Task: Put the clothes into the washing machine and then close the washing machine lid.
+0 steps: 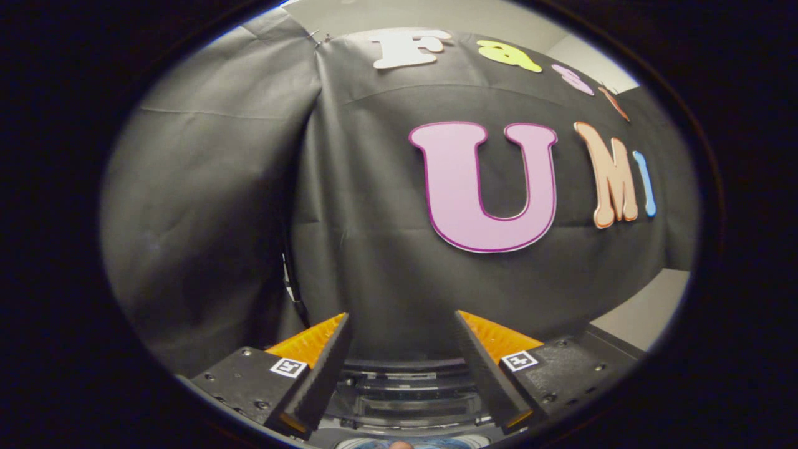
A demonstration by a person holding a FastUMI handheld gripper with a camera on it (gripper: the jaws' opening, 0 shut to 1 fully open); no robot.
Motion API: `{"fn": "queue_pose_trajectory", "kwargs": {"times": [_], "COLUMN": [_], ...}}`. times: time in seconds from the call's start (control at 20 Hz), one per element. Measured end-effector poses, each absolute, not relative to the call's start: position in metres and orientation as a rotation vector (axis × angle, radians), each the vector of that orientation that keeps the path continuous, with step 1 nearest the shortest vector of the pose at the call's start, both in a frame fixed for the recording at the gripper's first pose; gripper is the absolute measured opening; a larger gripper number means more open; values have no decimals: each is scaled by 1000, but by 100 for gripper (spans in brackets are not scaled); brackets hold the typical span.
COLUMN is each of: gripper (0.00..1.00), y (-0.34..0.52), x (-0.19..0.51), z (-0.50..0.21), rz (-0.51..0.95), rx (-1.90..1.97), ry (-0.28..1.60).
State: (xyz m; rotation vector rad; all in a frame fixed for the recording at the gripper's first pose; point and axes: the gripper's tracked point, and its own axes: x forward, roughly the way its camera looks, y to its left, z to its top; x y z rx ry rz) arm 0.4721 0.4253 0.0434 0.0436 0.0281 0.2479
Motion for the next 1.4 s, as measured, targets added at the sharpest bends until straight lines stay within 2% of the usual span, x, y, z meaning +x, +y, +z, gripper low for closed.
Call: {"fn": "queue_pose_trajectory", "kwargs": {"times": [0.15, 0.35, 0.65, 1.4], "gripper": [98, 98, 97, 96], "y": [433, 438, 431, 421], "x": [500, 521, 536, 516], "z": [25, -13, -25, -21], "rz": [279, 264, 206, 132], "rx": [53, 65, 27, -2], "ry": [71, 170, 226, 234]}}
